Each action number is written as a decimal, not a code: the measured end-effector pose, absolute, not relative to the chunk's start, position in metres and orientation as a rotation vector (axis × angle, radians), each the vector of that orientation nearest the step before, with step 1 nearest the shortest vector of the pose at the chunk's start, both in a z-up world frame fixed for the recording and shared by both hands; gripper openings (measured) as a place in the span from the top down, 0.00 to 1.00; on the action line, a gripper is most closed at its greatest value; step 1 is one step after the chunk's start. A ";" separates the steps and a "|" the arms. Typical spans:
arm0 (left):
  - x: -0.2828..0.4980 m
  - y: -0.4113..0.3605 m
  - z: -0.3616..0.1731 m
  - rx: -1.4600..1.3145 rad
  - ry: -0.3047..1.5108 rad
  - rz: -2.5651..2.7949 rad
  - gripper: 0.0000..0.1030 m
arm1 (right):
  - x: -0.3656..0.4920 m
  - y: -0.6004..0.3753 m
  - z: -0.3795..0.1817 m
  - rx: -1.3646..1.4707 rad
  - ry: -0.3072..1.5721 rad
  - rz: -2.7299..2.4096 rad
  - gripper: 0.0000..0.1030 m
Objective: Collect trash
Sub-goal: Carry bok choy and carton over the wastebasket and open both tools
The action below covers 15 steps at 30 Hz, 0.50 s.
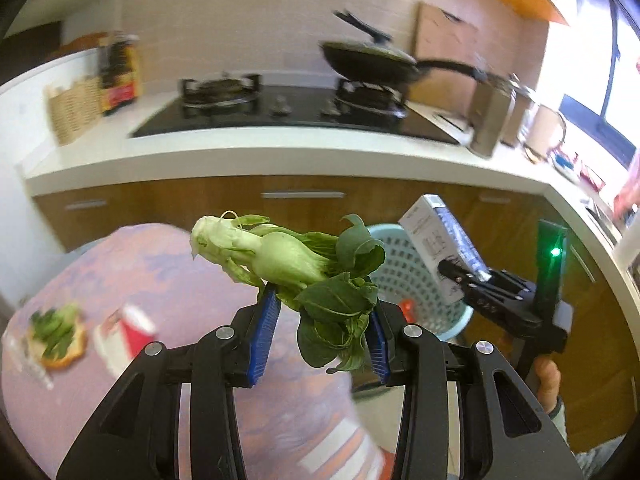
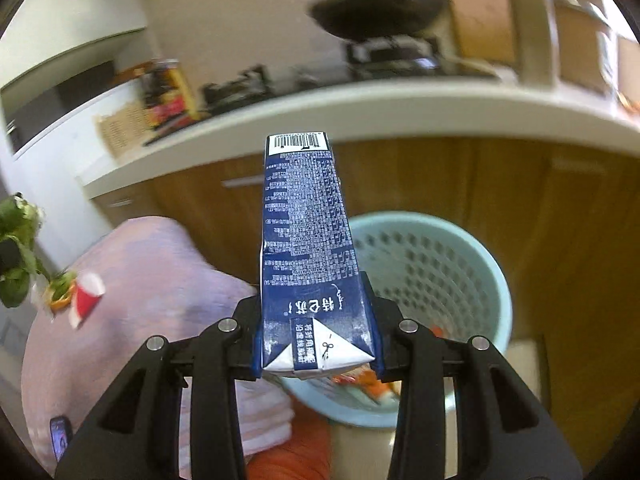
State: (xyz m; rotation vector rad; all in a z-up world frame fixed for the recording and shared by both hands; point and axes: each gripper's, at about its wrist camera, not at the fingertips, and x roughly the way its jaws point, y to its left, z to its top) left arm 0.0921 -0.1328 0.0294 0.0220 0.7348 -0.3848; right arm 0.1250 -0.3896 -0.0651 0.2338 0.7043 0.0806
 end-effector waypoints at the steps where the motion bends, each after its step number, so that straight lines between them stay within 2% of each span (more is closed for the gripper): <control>1: 0.099 -0.142 0.028 0.036 0.746 -0.395 0.63 | 0.128 -0.396 -0.072 0.238 0.721 0.051 0.66; 13: 0.163 -0.235 -0.009 0.106 0.875 -0.571 0.63 | 0.150 -0.441 -0.106 0.326 0.815 -0.074 0.65; 14: 0.167 -0.243 -0.012 0.119 0.882 -0.577 0.63 | 0.150 -0.444 -0.107 0.338 0.815 -0.075 0.64; 15: 0.170 -0.250 -0.016 0.128 0.889 -0.582 0.63 | 0.151 -0.445 -0.106 0.346 0.816 -0.073 0.58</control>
